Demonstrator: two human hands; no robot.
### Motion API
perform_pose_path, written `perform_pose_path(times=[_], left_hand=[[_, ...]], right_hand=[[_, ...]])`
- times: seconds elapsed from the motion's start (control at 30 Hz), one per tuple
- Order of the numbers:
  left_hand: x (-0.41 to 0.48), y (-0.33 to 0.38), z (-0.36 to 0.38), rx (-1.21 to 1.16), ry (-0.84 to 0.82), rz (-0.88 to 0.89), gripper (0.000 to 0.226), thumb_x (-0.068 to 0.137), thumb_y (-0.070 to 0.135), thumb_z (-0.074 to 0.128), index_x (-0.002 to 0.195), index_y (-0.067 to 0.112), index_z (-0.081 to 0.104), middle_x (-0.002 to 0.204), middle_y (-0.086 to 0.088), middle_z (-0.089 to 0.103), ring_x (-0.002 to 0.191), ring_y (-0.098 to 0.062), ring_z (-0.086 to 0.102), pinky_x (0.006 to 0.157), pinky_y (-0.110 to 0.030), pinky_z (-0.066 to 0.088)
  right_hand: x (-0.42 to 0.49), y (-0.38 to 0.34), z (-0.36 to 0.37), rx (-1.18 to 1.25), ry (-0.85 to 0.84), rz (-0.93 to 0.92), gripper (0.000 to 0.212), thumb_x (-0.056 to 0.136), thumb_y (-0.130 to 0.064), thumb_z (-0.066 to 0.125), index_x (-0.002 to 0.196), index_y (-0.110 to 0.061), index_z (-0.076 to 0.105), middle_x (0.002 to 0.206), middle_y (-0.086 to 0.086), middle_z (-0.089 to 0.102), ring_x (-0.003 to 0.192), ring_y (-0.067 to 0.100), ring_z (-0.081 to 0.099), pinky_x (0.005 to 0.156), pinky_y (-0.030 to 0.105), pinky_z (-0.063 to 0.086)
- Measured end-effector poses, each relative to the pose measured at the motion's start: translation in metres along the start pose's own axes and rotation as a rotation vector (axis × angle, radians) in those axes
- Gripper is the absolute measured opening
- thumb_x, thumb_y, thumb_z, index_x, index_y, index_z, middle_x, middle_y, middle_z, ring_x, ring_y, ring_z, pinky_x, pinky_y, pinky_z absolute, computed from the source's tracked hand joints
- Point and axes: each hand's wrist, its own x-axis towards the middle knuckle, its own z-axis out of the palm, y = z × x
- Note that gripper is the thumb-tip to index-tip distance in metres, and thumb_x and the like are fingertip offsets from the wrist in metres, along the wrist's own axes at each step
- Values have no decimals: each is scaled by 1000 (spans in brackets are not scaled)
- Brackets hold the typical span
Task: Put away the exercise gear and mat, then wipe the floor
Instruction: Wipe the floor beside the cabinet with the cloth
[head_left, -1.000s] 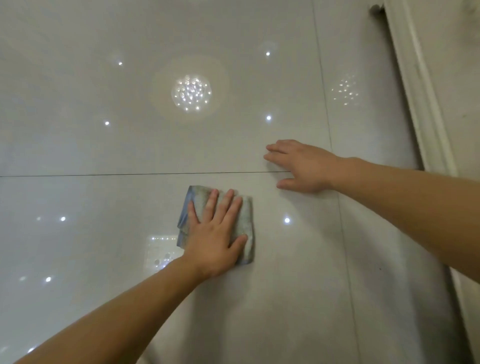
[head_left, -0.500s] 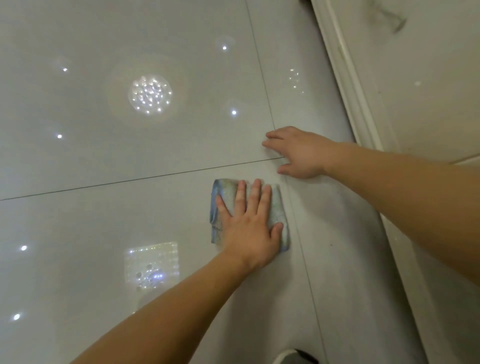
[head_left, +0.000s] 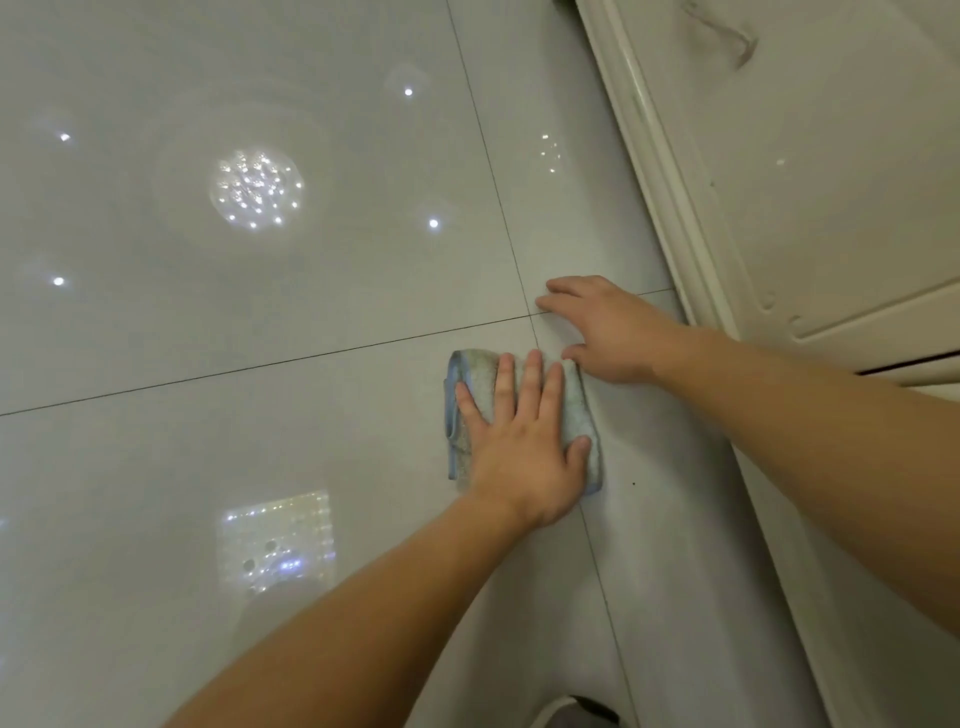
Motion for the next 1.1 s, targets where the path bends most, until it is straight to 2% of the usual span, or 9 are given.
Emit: perform_pose_path(times=[0.13,0.27,0.47,0.67,0.87,0.97,1.1], left_hand=[[3,-29,-17,28,-56,138,74,97,54,31,157,31,-7,164,6,-16,151,-18,-14,116,-58,-9],[7,-39,-20,146,-80,220,83,93,61,35,155,32,-12,164,7,-19,150,-21,-17,110,-64,-20],[13,-43,-16,150,-81,244,85,92,65,37,156,31,-9,164,4,-17,150,-24,-17,108,-67,-21],[15,-40,-19,141,-117,250,85,92,63,38,157,30,-7,165,3,-14,151,-26,-15,106,-68,-22],[16,-40,-18,158,-111,232,84,92,64,36,156,32,-7,165,5,-13,151,-24,-15,106,-68,-23],[15,-39,-14,158,-54,228,83,90,64,34,157,32,-2,166,4,-7,152,-24,-8,109,-69,-16],[15,-35,-15,178,-81,195,82,93,64,36,156,35,-9,165,7,-14,151,-19,-13,110,-66,-16]], right_hand=[[-17,0,6,-11,-30,64,75,87,-29,66,151,-20,29,160,3,17,146,21,14,117,30,14],[-36,-6,17,-10,-82,132,88,81,-34,71,153,-23,23,162,3,8,147,25,9,119,33,15],[-39,-6,26,41,-63,168,90,80,-32,74,153,-30,22,163,-3,5,148,23,8,119,32,12],[-41,-3,21,61,-149,174,91,83,-34,72,154,-34,14,163,-8,-6,148,19,-3,119,34,13],[-41,2,22,-17,-156,121,92,85,-44,67,154,-35,8,163,-6,-8,149,22,-1,120,37,16],[-44,1,21,-58,-136,97,89,87,-48,63,154,-35,5,163,-6,-9,149,22,-1,119,34,12],[-45,0,20,-58,-163,97,88,89,-46,62,155,-33,5,163,-4,-9,149,23,-1,119,34,8]])
